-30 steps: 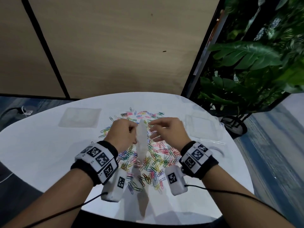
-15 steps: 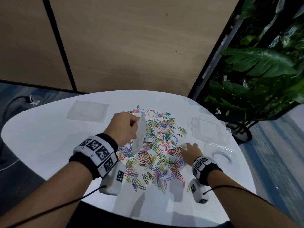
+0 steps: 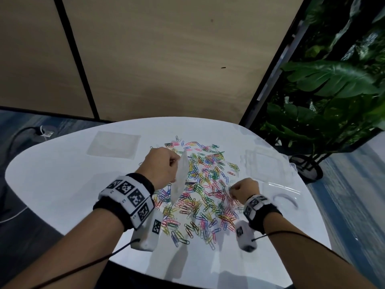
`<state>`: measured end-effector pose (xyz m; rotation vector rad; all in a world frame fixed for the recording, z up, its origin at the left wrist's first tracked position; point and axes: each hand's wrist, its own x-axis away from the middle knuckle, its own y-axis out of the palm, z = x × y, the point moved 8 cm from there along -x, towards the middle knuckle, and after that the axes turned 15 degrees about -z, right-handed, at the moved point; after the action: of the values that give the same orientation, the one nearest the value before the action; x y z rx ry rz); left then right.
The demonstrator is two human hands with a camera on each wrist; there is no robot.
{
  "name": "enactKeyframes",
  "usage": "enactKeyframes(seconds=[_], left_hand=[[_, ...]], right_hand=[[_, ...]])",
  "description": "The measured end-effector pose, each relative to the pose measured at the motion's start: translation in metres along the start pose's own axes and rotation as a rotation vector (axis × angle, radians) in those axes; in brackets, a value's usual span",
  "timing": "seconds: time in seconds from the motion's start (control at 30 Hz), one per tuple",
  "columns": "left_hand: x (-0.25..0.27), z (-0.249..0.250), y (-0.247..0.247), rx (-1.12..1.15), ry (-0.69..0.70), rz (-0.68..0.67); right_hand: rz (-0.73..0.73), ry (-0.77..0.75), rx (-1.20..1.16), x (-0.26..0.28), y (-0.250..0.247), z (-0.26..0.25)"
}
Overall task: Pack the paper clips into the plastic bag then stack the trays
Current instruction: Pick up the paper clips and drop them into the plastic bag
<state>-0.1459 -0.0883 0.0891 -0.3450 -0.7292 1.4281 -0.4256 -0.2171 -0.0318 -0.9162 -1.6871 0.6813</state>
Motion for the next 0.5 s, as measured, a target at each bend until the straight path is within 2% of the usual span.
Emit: enactKeyframes(seconds=[0.1, 0.2, 0.27, 0.37, 0.43, 0.5], left_hand=[[-0.003, -0.001, 0.004, 0.005, -0.032, -0.018], [-0.005, 0.003, 0.009, 0.001, -0.028, -0.038], [-0.005, 0.005, 0.011, 0.017, -0.029, -0.04], [-0.006, 0.006, 0.015, 0.067, -0.037, -0.046], [-0.007, 0.007, 0.018, 0.094, -0.038, -0.058], [-0.005, 0.011, 0.019, 0.127, -0.038, -0.072]], right_hand=[[-0.061, -0.023, -0.515, 0.013, -0.019, 0.0], [-0.087, -0.211, -1.137, 0.038, -0.043, -0.037], [-0.205, -0.317, -1.415, 0.064, -0.048, -0.072], [-0.396, -0.411, -1.514, 0.098, -0.034, -0.116], [-0.439, -0.44, -1.488, 0.108, -0.018, -0.133], [-0.415, -0.468, -1.403, 0.113, -0.007, -0.143]])
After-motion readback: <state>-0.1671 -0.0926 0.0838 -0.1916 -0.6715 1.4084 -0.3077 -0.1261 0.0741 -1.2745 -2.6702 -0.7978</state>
